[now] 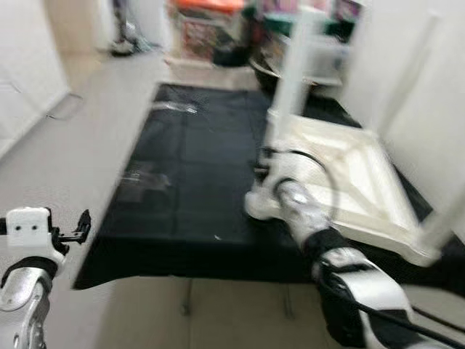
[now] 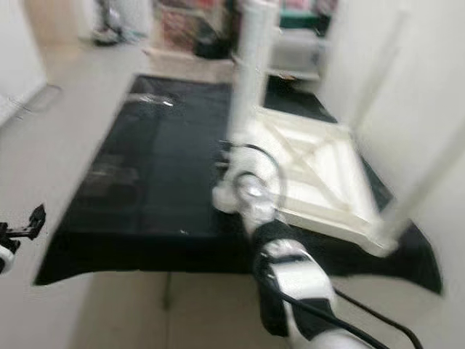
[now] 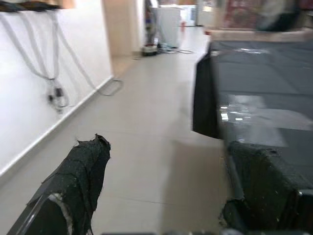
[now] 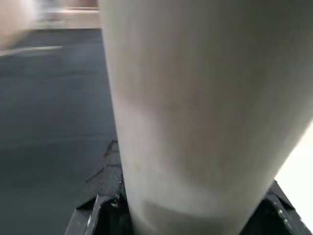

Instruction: Building children table

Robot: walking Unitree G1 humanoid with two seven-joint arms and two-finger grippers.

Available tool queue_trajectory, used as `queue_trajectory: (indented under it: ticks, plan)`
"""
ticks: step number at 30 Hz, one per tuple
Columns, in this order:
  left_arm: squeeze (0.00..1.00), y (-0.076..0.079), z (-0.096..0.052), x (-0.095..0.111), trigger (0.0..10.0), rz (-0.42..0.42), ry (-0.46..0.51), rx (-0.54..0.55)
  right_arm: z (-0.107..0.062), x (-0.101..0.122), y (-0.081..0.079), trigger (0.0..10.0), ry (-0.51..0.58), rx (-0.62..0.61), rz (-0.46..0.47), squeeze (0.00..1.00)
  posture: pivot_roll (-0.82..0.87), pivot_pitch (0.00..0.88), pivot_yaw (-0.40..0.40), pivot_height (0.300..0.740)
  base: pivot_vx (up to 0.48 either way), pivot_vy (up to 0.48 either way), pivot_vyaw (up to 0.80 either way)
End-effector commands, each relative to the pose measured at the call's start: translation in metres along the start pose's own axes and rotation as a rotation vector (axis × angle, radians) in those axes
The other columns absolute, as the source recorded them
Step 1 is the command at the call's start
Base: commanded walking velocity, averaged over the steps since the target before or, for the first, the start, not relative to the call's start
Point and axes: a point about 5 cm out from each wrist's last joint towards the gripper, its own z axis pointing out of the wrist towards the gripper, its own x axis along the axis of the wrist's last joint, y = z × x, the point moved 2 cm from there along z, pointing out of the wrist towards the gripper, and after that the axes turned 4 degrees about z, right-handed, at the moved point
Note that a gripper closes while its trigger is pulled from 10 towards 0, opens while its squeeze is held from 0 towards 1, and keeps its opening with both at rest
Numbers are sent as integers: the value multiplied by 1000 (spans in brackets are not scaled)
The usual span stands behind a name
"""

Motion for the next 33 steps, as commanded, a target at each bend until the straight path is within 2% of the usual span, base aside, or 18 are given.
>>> queue_trajectory:
  ticks: [1,3,5,6,10,11,15,16,17,18,19,21,23,24,26,27,31,33]
  plan:
    - [0,5,0,0,10000,-10,1,-18,-2,-34,39,0,-142,-181,-23,0,102,0,-124,740,0,0,0]
    - [0,4,0,0,10000,-10,1,-17,-5,-34,73,0,-114,-349,-41,0,82,0,-115,740,0,0,0]
    - [0,3,1,-1,10000,-10,1,-17,-7,-36,80,0,-118,-382,-45,0,73,0,-109,740,0,0,0]
    - [0,3,1,-1,10000,-10,0,-17,-8,-38,78,10000,-134,-396,-70,0,71,0,-108,740,0,0,0]
    - [0,3,2,-1,10000,-11,0,-18,-8,-40,63,10000,-136,-339,-45,0,71,0,-106,740,0,0,0]
    - [0,4,2,-1,10000,-10,0,-19,-7,-34,55,10000,-95,-297,-1,1000,80,0,-109,740,0,0,0]
    - [0,5,3,-2,10000,-7,-2,-20,-3,-9,38,10000,0,-189,74,1000,85,0,-113,740,0,0,0]
    - [0,5,3,-3,10000,-6,-3,-20,0,10,31,10000,71,-136,67,1000,84,0,-114,740,0,0,0]
    - [0,5,3,-3,10000,-7,-4,-19,1,25,27,10000,123,-98,62,345,80,0,-114,740,0,0,0]
    - [0,5,3,-3,10000,-7,-4,-19,1,25,27,10000,123,-98,62,345,80,0,-114,740,0,0,0]
    - [0,5,3,-3,10000,-9,-3,-18,2,51,13,10000,200,55,86,0,79,0,-114,740,0,0,0]
    - [0,5,4,-3,10000,-12,-1,-18,-3,81,-6,10000,286,296,111,0,80,0,-114,740,0,0,0]
    - [0,5,4,-3,10000,-12,0,-19,-7,90,-15,10000,312,412,99,0,80,0,-114,740,0,0,0]
    - [0,6,4,-3,10000,-14,1,-21,-13,88,-27,10000,314,558,47,0,80,0,-113,740,0,0,0]
    - [0,6,4,-3,10000,-14,1,-21,-13,88,-27,10000,314,558,47,0,80,0,-113,740,0,0,0]
    - [0,6,5,-2,10000,-15,1,-23,-17,86,-35,10000,311,658,9,0,80,0,-113,740,0,0,0]
    - [0,7,5,-2,10000,-16,4,-26,-34,46,-62,10000,182,970,-112,0,103,0,-127,740,0,0,0]
    - [0,7,5,-2,10000,-16,4,-26,-34,46,-62,10000,182,970,-112,0,103,0,-127,740,0,0,0]
